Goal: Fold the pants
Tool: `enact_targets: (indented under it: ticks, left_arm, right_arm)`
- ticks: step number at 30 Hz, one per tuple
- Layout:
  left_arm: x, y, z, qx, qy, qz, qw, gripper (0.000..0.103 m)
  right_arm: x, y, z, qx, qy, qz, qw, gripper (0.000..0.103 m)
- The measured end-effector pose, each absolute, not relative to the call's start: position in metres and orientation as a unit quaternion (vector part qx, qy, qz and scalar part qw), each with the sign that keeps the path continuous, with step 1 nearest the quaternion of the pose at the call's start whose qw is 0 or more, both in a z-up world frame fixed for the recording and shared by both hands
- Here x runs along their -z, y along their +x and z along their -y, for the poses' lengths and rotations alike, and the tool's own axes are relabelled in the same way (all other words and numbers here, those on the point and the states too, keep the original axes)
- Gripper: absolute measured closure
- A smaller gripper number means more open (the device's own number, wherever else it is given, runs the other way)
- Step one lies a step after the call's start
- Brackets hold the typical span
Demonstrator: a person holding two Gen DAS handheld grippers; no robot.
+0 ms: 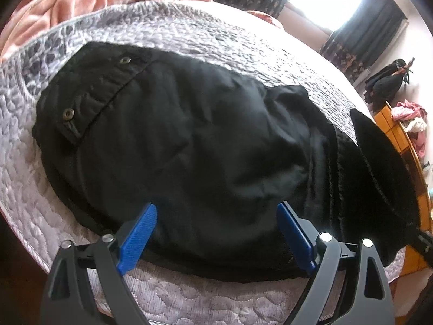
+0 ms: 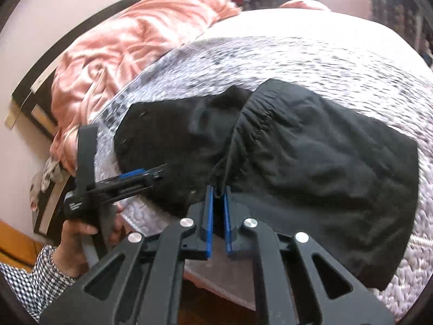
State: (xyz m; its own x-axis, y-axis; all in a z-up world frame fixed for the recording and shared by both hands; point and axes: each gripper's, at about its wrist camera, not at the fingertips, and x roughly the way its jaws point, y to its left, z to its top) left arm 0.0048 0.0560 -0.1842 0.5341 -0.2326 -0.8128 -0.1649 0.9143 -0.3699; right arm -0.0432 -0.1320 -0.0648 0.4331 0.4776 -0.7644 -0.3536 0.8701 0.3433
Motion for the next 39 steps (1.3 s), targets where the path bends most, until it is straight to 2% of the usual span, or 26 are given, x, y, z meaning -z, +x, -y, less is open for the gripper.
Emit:
enact_targets:
  ticks: [7, 9, 10, 11, 13, 16, 18, 19, 20, 25, 31, 34, 35, 37, 39]
  left_arm:
    - [0.183, 0.004, -0.059, 0.02, -0.205, -0.481, 0.852, 0.013]
    - [0.178, 0.005, -0.059, 0.022, -0.202, -0.478, 0.855, 0.013]
    - [0.173, 0.006, -0.056, 0.025, -0.2, -0.474, 0.857, 0.013]
    - [0.17, 0.007, -0.054, 0.029, -0.198, -0.472, 0.859, 0.013]
    - [0.16, 0.009, -0.044, 0.042, -0.192, -0.467, 0.862, 0.013]
    - [0.144, 0.015, -0.016, 0.077, -0.174, -0.458, 0.868, 0.013]
    - [0.136, 0.019, 0.011, 0.098, -0.144, -0.459, 0.871, 0.013]
    - [0.136, 0.022, 0.024, 0.103, -0.127, -0.464, 0.871, 0.013]
    - [0.137, 0.026, 0.039, 0.114, -0.108, -0.469, 0.869, 0.013]
    - [0.153, 0.032, 0.087, 0.123, -0.047, -0.491, 0.861, 0.013]
    - [0.178, 0.033, 0.09, 0.109, -0.065, -0.515, 0.848, 0.008]
    - [0.179, 0.033, 0.091, 0.105, -0.061, -0.516, 0.848, 0.008]
    - [0.179, 0.033, 0.091, 0.104, -0.061, -0.516, 0.848, 0.007]
    - [0.179, 0.034, 0.091, 0.107, -0.066, -0.517, 0.846, 0.006]
    - [0.178, 0.035, 0.094, 0.111, -0.07, -0.516, 0.846, 0.006]
  right_arm:
    - [0.134, -0.027, 0.093, -0.224, 0.009, -0.548, 0.806, 0.094]
    - [0.139, -0.027, 0.095, -0.23, 0.02, -0.546, 0.805, 0.087]
    - [0.137, -0.028, 0.099, -0.238, 0.03, -0.547, 0.802, 0.076]
    - [0.134, -0.029, 0.102, -0.25, 0.043, -0.551, 0.795, 0.07]
    - [0.125, -0.033, 0.112, -0.262, 0.064, -0.546, 0.793, 0.069]
    - [0.101, -0.041, 0.147, -0.247, 0.084, -0.526, 0.81, 0.066]
    - [0.088, -0.046, 0.19, -0.208, 0.105, -0.511, 0.828, 0.054]
    - [0.084, -0.048, 0.212, -0.184, 0.116, -0.507, 0.834, 0.044]
    - [0.081, -0.05, 0.239, -0.15, 0.125, -0.501, 0.843, 0.04]
    - [0.109, -0.054, 0.343, -0.08, 0.187, -0.527, 0.826, 0.034]
    - [0.177, -0.046, 0.378, -0.166, 0.29, -0.555, 0.762, 0.027]
    - [0.194, -0.044, 0.382, -0.198, 0.345, -0.543, 0.74, 0.044]
    - [0.193, -0.044, 0.383, -0.199, 0.351, -0.538, 0.74, 0.059]
    - [0.181, -0.05, 0.388, -0.215, 0.348, -0.518, 0.751, 0.081]
    - [0.16, -0.053, 0.391, -0.221, 0.33, -0.502, 0.769, 0.088]
